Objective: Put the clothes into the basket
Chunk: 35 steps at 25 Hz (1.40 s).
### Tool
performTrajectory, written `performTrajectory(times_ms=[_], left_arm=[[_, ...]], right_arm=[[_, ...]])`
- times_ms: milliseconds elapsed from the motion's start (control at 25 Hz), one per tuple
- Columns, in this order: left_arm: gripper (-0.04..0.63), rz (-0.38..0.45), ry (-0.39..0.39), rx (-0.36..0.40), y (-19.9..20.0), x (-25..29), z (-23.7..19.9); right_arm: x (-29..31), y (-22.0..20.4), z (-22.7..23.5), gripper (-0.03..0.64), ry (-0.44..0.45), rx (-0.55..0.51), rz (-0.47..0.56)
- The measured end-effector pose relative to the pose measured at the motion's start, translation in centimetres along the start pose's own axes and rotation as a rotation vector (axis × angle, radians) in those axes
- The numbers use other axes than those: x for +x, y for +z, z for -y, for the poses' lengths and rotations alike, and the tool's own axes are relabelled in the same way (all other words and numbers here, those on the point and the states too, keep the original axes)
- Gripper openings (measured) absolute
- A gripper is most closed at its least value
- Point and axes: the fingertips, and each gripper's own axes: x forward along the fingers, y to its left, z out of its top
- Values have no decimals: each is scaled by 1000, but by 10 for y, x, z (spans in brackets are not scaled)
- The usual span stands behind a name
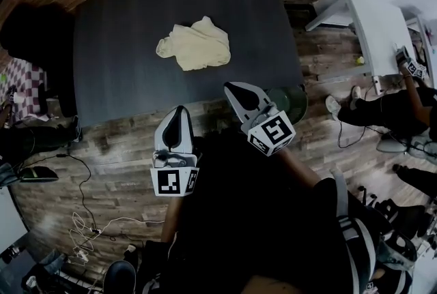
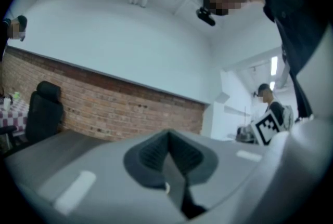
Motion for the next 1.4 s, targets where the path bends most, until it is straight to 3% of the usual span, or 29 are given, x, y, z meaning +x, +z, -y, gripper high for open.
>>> performTrajectory(times_ms=[400, 800, 1400], left_arm=[[5, -20, 4, -20, -7, 24, -23], [5, 17, -90, -44, 6, 75, -70], [5, -27, -158, -78, -5, 126, -152]], right_arm=[[29, -4, 20, 6, -16, 5, -31], [82, -1, 31, 6, -69, -4, -60], [177, 1, 45, 6, -106, -33, -111]])
